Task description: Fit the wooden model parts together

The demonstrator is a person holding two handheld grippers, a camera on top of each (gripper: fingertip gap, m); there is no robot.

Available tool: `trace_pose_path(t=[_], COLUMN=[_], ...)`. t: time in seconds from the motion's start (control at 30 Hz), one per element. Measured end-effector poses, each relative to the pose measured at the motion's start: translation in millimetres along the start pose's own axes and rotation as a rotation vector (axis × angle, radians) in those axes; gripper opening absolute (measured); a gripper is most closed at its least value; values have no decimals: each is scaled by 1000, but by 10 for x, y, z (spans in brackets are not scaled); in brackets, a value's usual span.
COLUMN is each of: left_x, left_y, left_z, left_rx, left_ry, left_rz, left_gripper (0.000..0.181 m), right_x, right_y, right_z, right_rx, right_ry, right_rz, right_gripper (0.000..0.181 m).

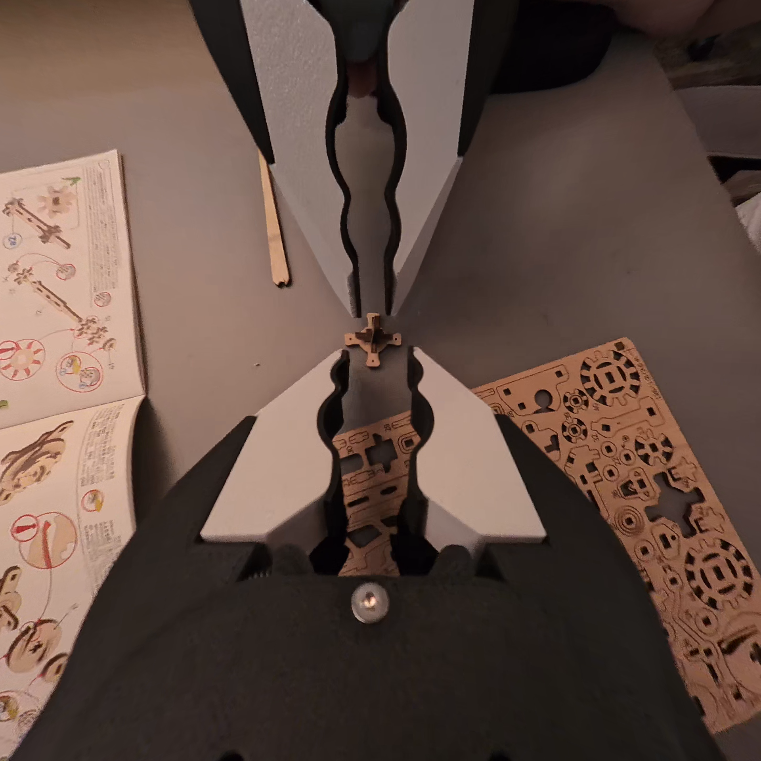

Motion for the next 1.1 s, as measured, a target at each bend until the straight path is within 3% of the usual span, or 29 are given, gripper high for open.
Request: trace_pose_path(t=[0.17, 0.27, 0.53, 0.6, 0.7, 0.73, 0.83, 1.1], left_x=[-104, -205, -341, -359, -365, -359, -348, -382], left_y=[101, 94, 23, 10, -9, -11, -17, -71], left_z=[203, 256, 310, 317, 310, 305, 291, 291], left_rx=[95, 113, 96, 96, 87, 85, 76, 49], left_ry=[6, 44, 103, 109, 110, 107, 107, 125], left_rz=[22, 52, 54, 58, 58, 57, 47, 47], left_gripper=[18, 14, 8, 7, 7, 7, 6, 3], right_x=[-4, 6, 14, -19, -31, -34, -39, -16], right_y=[85, 77, 90, 115, 141, 137, 115, 92], right_z=[-12, -13, 25, 23, 4, -9, -47, -100], right_rx=[-8, -92, -352, -402, -474, -498, -554, -614], right_ry=[-32, -72, -85, -47, -36, -38, -33, -61], right_rz=[-24, -41, -48, -8, 22, 10, -9, 9], right_gripper=[14, 16, 20, 0, 0, 11, 18, 7])
Point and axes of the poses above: each gripper's, where its closed fingertips meet, z back along the fingers, y out of its top, x = y × z across the jaws, the point moved 2 cm from there along z, back along the fingers, and after that the axes turned 14 degrees about x, right-handed, at the moved point
